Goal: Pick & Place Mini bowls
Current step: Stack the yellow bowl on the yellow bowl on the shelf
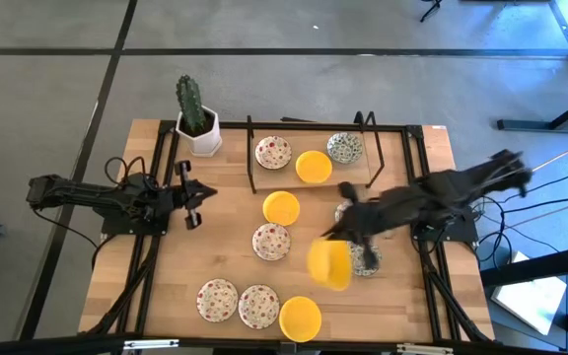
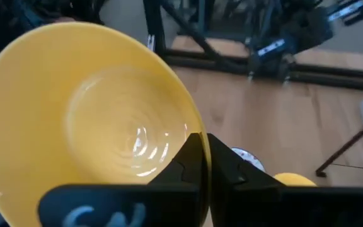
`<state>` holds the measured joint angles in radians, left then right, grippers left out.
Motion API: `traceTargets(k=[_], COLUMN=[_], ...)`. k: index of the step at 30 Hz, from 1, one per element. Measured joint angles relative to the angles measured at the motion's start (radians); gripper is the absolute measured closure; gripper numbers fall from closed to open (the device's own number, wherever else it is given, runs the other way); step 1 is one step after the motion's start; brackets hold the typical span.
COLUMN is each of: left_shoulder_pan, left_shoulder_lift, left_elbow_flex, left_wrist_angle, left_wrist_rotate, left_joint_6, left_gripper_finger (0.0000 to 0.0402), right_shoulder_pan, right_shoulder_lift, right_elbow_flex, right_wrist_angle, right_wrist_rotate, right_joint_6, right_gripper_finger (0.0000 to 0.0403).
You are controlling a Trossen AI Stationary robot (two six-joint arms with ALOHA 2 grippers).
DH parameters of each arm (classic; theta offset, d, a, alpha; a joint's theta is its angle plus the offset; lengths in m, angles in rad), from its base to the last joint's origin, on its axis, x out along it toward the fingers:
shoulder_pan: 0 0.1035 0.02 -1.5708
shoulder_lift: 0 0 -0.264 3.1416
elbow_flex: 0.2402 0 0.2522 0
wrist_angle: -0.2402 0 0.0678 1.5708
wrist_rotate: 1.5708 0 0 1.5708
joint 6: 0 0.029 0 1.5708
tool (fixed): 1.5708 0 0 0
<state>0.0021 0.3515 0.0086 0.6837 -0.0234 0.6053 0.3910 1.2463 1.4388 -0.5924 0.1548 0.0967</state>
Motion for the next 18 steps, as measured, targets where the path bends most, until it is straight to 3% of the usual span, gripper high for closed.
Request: traceTargets(k=[7,13,18], left_shoulder_pan=[0.000,0.000,0.000], left_shoulder_lift=[0.000,0.000,0.000], left_elbow_flex=[0.000,0.000,0.000], left_wrist_angle=[0.001,0.001,0.002], left_wrist_rotate=[-0.008,-0.008,-0.007], left_joint_6=[0.000,-0.001,0.008], left_gripper_finger=[0.0400,0.0397,0.0400], right_shoulder_pan=[-0.051,-0.128,-0.159], right_shoulder_lift=[-0.367,-0.614,-0.704], right_elbow_flex=[-0.408,-0.768,-0.995], right_wrist_angle=[0.260,0.531,0.739], right_wrist_rotate=[0.053,-0.118,-0.193], right_joint_6=[-0.027,-0.043,-0.047], right_gripper_finger=[0.0398,0.0398,0.0397])
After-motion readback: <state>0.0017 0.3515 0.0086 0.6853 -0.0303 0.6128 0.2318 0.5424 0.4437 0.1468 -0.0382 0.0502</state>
